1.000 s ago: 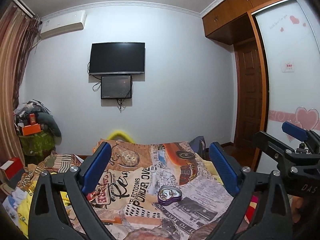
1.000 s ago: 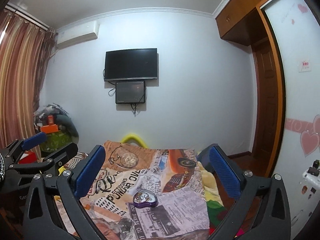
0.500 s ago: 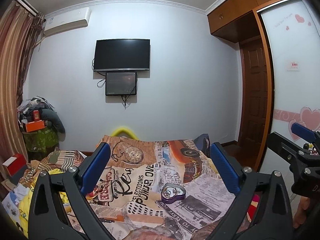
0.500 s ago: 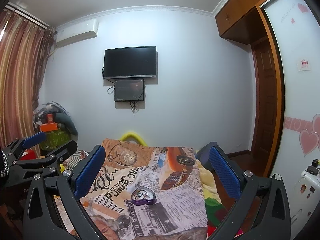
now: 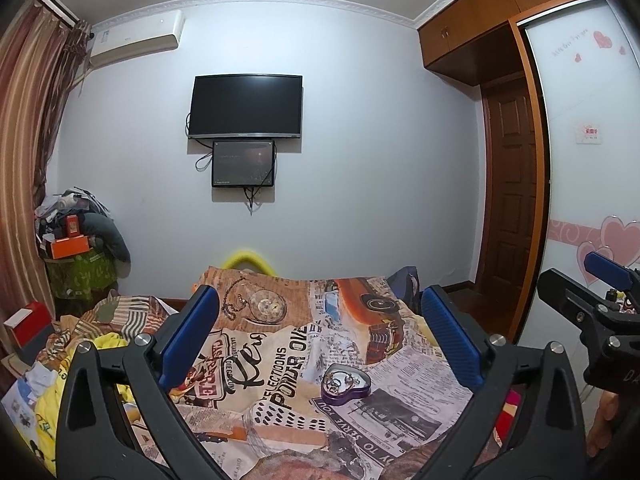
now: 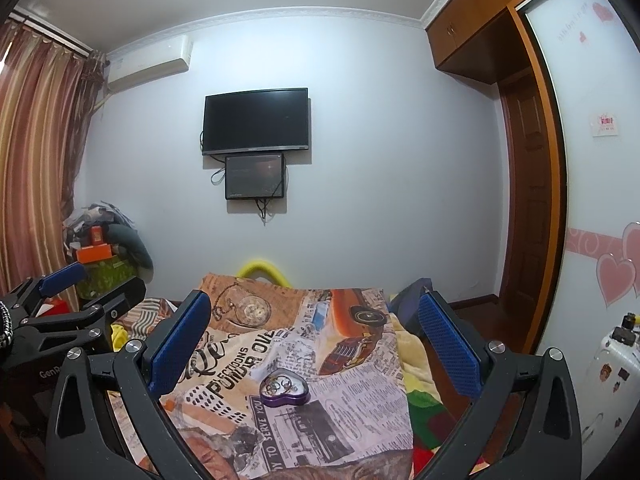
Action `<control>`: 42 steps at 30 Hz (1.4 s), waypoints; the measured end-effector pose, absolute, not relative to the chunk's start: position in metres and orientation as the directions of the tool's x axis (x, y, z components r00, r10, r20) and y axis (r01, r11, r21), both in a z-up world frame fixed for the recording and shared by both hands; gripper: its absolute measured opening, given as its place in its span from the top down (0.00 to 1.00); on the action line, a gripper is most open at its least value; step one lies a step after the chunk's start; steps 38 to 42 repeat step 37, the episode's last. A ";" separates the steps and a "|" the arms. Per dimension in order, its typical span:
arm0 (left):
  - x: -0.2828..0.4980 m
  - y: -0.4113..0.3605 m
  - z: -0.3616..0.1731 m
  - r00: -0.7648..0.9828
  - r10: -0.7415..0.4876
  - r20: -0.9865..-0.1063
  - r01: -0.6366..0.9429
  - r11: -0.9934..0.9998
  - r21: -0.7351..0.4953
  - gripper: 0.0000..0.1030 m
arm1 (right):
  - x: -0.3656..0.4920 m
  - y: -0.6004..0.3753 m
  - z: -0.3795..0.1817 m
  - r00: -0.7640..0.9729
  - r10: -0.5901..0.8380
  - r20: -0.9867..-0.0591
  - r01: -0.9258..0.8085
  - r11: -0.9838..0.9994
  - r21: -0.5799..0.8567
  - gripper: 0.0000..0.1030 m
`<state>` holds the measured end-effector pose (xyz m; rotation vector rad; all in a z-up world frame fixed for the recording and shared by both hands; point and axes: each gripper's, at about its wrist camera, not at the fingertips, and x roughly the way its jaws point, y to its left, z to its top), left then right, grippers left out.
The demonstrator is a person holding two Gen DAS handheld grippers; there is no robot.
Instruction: Organize jewelry
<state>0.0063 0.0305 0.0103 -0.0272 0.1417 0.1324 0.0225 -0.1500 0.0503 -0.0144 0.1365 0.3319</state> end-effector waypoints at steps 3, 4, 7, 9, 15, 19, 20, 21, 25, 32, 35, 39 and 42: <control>0.007 0.030 0.010 0.981 0.129 -0.146 -0.133 0.991 -0.018 0.01 | 0.023 -0.150 0.051 0.938 0.317 -0.140 -0.319 0.948 0.004 0.00; 0.007 0.030 0.009 0.981 0.129 -0.147 -0.133 0.991 -0.016 0.01 | 0.023 -0.151 0.051 0.939 0.315 -0.141 -0.317 0.948 0.006 0.00; 0.007 0.030 0.009 0.981 0.128 -0.148 -0.132 0.991 -0.017 0.01 | 0.024 -0.152 0.052 0.938 0.314 -0.144 -0.316 0.949 0.014 0.00; 0.007 0.030 0.008 0.981 0.122 -0.151 -0.127 0.992 -0.019 0.01 | 0.024 -0.153 0.052 0.938 0.313 -0.147 -0.314 0.949 0.016 0.00; 0.008 0.029 0.008 0.981 0.116 -0.158 -0.121 0.993 -0.017 0.01 | 0.025 -0.153 0.052 0.939 0.308 -0.156 -0.309 0.951 0.016 0.00; 0.009 0.027 0.007 0.980 0.114 -0.164 -0.117 0.993 -0.013 0.01 | 0.026 -0.154 0.051 0.938 0.306 -0.162 -0.307 0.952 0.017 0.00; 0.010 0.027 0.007 0.980 0.113 -0.166 -0.116 0.993 -0.013 0.01 | 0.026 -0.154 0.051 0.938 0.305 -0.163 -0.306 0.952 0.018 0.00; 0.010 0.026 0.007 0.980 0.110 -0.167 -0.114 0.993 -0.012 0.01 | 0.026 -0.155 0.051 0.938 0.305 -0.163 -0.306 0.952 0.020 0.00; 0.011 0.025 0.007 0.980 0.106 -0.169 -0.109 0.994 -0.006 0.01 | 0.027 -0.155 0.052 0.938 0.303 -0.167 -0.304 0.953 0.022 0.00; 0.012 0.025 0.005 0.980 0.099 -0.174 -0.101 0.995 0.002 0.01 | 0.029 -0.155 0.051 0.937 0.301 -0.178 -0.301 0.953 0.024 0.00; 0.014 0.026 0.004 0.980 0.094 -0.175 -0.096 0.995 0.001 0.01 | 0.030 -0.154 0.051 0.937 0.300 -0.181 -0.301 0.953 0.025 0.00; 0.015 0.027 0.002 0.980 0.093 -0.178 -0.094 0.996 0.000 0.01 | 0.032 -0.154 0.050 0.936 0.300 -0.185 -0.301 0.953 0.026 0.00; 0.015 0.027 0.002 0.980 0.093 -0.178 -0.094 0.996 0.000 0.01 | 0.032 -0.154 0.050 0.936 0.300 -0.185 -0.301 0.953 0.026 0.00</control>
